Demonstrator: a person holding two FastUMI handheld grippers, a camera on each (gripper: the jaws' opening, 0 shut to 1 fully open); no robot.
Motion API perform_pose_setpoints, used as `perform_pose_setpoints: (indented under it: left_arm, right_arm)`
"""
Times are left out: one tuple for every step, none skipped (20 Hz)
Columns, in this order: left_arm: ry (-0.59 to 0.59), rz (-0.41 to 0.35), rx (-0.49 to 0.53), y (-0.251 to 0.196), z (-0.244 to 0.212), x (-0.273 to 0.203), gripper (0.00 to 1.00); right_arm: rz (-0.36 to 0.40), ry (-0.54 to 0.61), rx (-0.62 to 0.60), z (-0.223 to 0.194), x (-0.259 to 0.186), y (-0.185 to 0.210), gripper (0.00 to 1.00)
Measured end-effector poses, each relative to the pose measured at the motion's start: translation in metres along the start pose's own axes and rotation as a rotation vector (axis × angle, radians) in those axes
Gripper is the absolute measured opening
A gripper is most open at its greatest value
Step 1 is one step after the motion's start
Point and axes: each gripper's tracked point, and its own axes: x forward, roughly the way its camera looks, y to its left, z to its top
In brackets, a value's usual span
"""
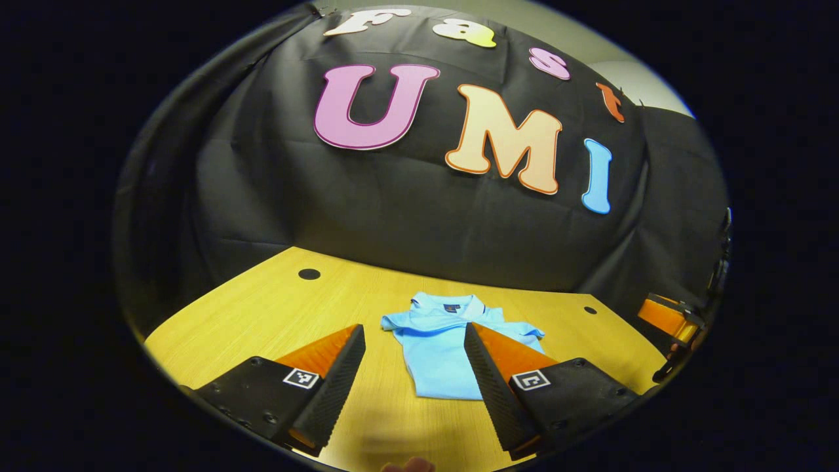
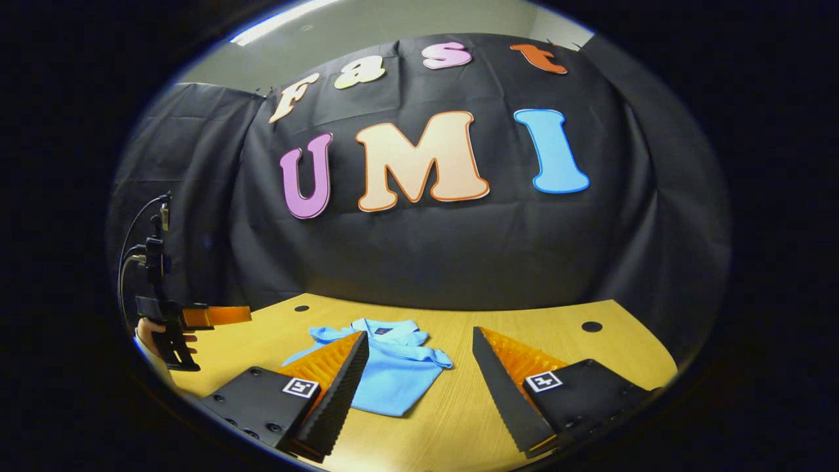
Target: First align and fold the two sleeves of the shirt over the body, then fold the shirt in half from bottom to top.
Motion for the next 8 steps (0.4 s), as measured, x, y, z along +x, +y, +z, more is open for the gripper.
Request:
perform_pose_setpoints:
  left_arm:
    - [-0.004,-0.002,0.006,-0.003,0.0,-0.003,0.9]
    - [-0.007,-0.001,0.011,-0.005,0.001,-0.005,0.9]
    - [-0.008,-0.006,0.013,-0.009,0.001,-0.007,0.9]
    - [-0.008,-0.011,0.016,-0.013,0.001,-0.009,0.9]
    - [-0.008,-0.014,0.019,-0.017,0.001,-0.011,0.91]
    - [-0.011,-0.016,0.025,-0.02,0.002,-0.013,0.91]
    - [-0.016,-0.015,0.03,-0.024,0.004,-0.014,0.91]
    - [-0.021,-0.019,0.039,-0.029,0.005,-0.018,0.91]
  right_arm:
    - [0.006,0.005,0.005,-0.001,-0.004,0.001,0.98]
    - [0.013,0.009,0.015,-0.003,-0.008,0.002,0.98]
    - [0.018,0.011,0.021,-0.003,-0.011,0.002,0.98]
    - [0.018,0.013,0.019,-0.004,-0.014,0.0,0.98]
    - [0.021,0.01,0.012,-0.003,-0.016,-0.002,0.99]
    - [0.022,0.01,0.001,-0.004,-0.018,-0.003,0.98]
    - [0.019,0.007,-0.006,-0.004,-0.019,-0.005,0.98]
    - [0.018,0.007,-0.007,-0.005,-0.019,-0.006,0.98]
